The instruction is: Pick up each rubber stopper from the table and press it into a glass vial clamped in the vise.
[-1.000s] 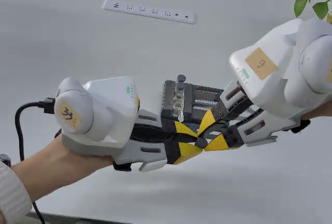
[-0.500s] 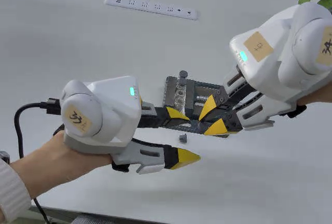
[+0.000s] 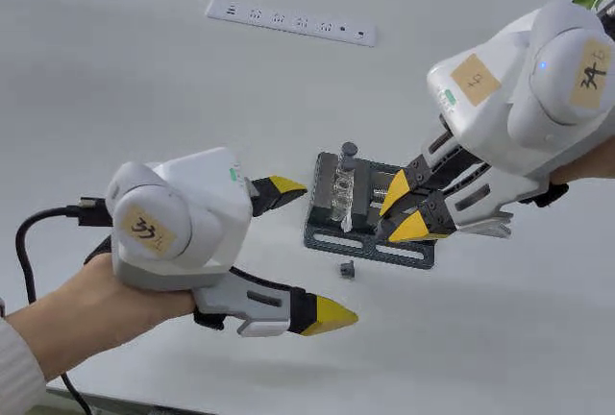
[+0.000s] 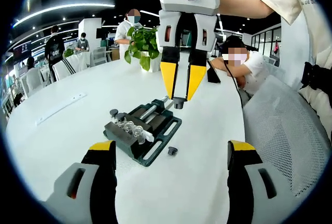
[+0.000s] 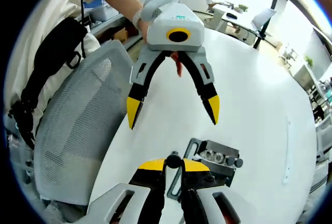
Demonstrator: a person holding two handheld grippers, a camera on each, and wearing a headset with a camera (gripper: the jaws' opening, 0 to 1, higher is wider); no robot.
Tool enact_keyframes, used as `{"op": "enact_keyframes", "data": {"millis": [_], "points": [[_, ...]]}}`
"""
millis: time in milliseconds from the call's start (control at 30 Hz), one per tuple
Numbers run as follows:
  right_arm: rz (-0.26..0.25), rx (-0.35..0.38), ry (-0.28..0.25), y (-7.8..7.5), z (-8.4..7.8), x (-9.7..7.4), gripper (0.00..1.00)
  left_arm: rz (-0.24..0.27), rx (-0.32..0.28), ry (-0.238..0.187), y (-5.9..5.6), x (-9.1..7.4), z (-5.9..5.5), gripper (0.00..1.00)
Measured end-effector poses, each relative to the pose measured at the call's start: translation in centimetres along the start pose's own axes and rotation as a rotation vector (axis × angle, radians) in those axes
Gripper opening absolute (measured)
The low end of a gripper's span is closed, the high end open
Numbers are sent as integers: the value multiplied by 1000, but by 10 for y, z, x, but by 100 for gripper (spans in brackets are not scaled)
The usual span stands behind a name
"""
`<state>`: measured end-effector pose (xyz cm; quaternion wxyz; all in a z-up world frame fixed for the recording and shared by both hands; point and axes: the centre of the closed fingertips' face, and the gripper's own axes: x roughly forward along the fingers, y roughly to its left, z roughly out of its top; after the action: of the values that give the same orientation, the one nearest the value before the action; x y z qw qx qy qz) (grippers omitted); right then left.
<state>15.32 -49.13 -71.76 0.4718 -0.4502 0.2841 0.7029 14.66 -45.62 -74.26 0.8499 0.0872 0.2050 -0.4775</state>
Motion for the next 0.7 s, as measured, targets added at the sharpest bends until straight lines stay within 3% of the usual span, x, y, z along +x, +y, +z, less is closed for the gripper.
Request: {"op": "enact_keyframes", "data": {"millis": [67, 267, 700], "points": [[1, -1, 6, -4, -2, 0, 5, 42, 10, -7, 7, -2, -2, 99], [6, -11, 35, -18, -7, 1, 5, 71, 0, 20, 13, -8, -8, 99], [21, -92, 93, -51, -12, 3, 5, 86, -23, 27, 21, -10, -15, 99]]}}
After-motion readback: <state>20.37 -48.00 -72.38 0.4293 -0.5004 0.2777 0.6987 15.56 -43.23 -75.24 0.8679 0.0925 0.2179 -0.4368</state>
